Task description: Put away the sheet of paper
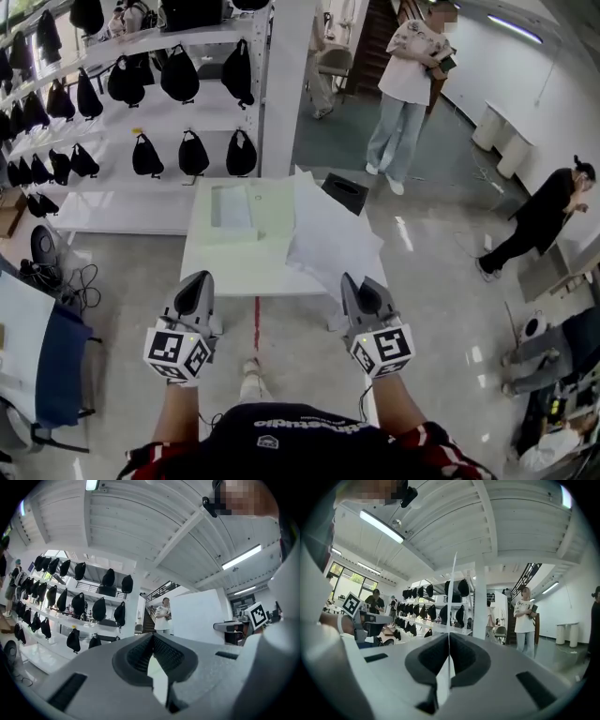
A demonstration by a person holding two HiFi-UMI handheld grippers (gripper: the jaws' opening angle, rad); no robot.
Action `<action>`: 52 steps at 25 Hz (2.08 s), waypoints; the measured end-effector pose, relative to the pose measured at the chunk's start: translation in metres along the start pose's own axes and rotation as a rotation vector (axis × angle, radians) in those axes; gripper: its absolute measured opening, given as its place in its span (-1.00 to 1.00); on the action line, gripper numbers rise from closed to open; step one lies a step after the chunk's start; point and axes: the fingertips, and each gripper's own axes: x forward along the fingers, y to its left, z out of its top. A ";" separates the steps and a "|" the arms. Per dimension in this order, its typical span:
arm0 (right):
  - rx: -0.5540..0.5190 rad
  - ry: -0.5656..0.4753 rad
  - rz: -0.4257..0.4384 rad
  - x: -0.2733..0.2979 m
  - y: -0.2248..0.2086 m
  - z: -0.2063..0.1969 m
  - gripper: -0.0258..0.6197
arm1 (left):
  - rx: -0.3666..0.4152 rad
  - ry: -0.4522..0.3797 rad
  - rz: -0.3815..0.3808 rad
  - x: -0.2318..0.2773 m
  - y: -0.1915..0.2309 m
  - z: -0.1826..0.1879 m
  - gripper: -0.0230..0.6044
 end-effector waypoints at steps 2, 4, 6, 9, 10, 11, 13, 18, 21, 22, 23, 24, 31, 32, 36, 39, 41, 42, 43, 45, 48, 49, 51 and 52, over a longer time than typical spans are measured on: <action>0.001 0.000 0.004 0.019 -0.004 0.000 -0.91 | -0.001 -0.001 0.006 0.014 0.013 0.001 -0.91; -0.003 0.001 0.007 0.038 -0.008 0.000 -0.91 | -0.002 -0.005 0.008 0.028 0.025 0.003 -0.91; -0.002 0.003 0.013 0.057 -0.011 0.000 -0.91 | -0.002 -0.006 0.008 0.044 0.036 0.005 -0.91; -0.010 0.012 0.023 0.086 -0.015 0.002 -0.91 | -0.007 -0.007 0.005 0.065 0.053 0.008 -0.91; -0.015 0.015 0.026 0.096 -0.015 0.002 -0.91 | -0.010 -0.008 0.004 0.071 0.059 0.009 -0.91; -0.018 0.018 0.029 0.106 -0.015 0.003 -0.91 | -0.012 -0.008 0.003 0.077 0.065 0.009 -0.91; -0.018 0.021 0.033 0.126 -0.016 0.004 -0.91 | -0.020 -0.009 0.004 0.089 0.078 0.010 -0.91; -0.030 0.022 0.040 0.170 -0.014 0.008 -0.91 | -0.028 -0.013 0.001 0.115 0.113 0.012 -0.91; -0.034 0.028 0.043 0.194 -0.011 0.008 -0.91 | -0.038 -0.022 0.000 0.129 0.133 0.013 -0.91; -0.036 0.033 0.045 0.201 -0.010 0.008 -0.91 | -0.040 -0.023 -0.002 0.133 0.138 0.013 -0.91; -0.038 0.037 0.048 0.207 -0.007 0.007 -0.91 | -0.041 -0.022 -0.004 0.136 0.142 0.012 -0.91; -0.039 0.040 0.049 0.213 -0.005 0.007 -0.91 | -0.041 -0.022 -0.006 0.139 0.147 0.012 -0.91; -0.038 0.036 0.053 0.244 0.002 0.008 -0.91 | -0.028 -0.024 -0.004 0.155 0.174 0.011 -0.91; -0.037 0.037 0.054 0.247 0.002 0.008 -0.91 | -0.026 -0.024 -0.003 0.156 0.176 0.011 -0.91; -0.038 0.041 0.060 0.255 0.005 0.007 -0.91 | -0.024 -0.023 0.000 0.159 0.184 0.011 -0.91; -0.041 0.042 0.071 0.261 0.006 0.007 -0.91 | -0.025 -0.024 0.002 0.161 0.186 0.011 -0.91; -0.042 0.045 0.080 0.264 0.007 0.007 -0.91 | -0.028 -0.022 0.006 0.162 0.187 0.011 -0.91; -0.043 0.047 0.085 0.267 0.007 0.007 -0.91 | -0.030 -0.021 0.009 0.163 0.187 0.011 -0.91; -0.043 0.047 0.090 0.270 0.007 0.007 -0.91 | -0.032 -0.020 0.013 0.164 0.188 0.010 -0.91; -0.041 0.045 0.102 0.278 0.005 0.007 -0.91 | -0.034 -0.020 0.022 0.166 0.191 0.010 -0.91; -0.034 0.038 0.128 0.291 0.003 0.006 -0.91 | -0.032 -0.017 0.041 0.170 0.194 0.009 -0.91; -0.031 0.035 0.141 0.296 0.002 0.006 -0.91 | -0.029 -0.016 0.049 0.171 0.195 0.008 -0.91; -0.030 0.029 0.166 0.307 0.001 0.004 -0.91 | -0.021 -0.016 0.065 0.175 0.198 0.008 -0.91; -0.030 0.027 0.178 0.312 0.001 0.003 -0.91 | -0.016 -0.017 0.073 0.177 0.199 0.008 -0.91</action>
